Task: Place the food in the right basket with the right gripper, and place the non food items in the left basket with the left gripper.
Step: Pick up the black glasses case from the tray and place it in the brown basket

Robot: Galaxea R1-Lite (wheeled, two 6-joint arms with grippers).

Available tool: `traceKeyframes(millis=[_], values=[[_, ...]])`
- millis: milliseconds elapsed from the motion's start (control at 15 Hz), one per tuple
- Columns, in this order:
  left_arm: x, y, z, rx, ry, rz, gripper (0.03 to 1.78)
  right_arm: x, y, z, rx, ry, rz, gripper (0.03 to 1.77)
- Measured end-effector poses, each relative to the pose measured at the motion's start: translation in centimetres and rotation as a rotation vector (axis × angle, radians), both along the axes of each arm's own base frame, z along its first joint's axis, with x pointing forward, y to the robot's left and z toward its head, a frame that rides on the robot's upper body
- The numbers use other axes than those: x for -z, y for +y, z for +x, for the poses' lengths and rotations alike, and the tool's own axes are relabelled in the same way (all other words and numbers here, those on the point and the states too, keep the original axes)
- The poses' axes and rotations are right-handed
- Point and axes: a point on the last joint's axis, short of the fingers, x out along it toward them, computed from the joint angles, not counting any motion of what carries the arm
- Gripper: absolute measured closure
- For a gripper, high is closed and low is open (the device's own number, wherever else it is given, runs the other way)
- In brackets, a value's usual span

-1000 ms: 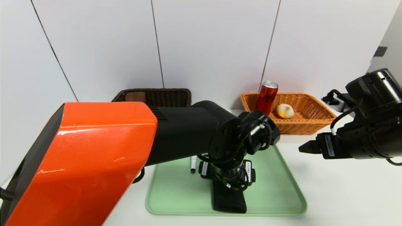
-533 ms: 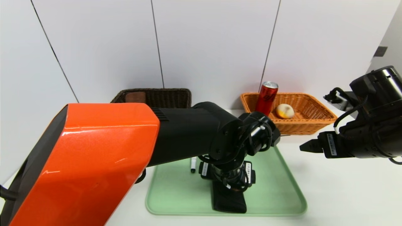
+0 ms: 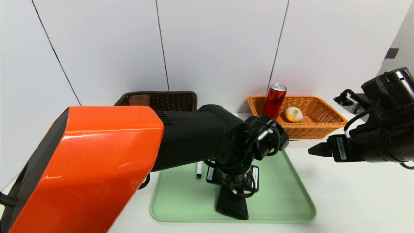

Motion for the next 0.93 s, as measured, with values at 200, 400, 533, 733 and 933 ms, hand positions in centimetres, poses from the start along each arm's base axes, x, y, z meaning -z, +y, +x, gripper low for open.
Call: traceKeyframes(millis=[200, 400, 533, 733, 933], values=[[-1.0, 0.0, 0.0, 0.037, -0.035, -0.026, 1.24, 0.0, 0.0, 0.0, -0.001, 0.001, 0.0, 0.09], [-2.2, 0.1, -0.1, 0.064, -0.073, -0.063, 1.32, 0.1, 0.0, 0.0, -0.002, 0.004, -0.001, 0.09], [-2.6, 0.2, -0.2, 0.065, -0.079, -0.071, 1.33, 0.1, 0.0, -0.1, -0.002, 0.005, -0.001, 0.09], [-3.2, 0.5, -0.3, 0.064, -0.086, -0.083, 1.33, 0.1, 0.0, 0.0, -0.001, 0.005, -0.002, 0.09], [-3.9, 0.8, -0.5, 0.064, -0.091, -0.09, 1.36, 0.2, 0.0, 0.0, 0.0, 0.006, -0.002, 0.09]])
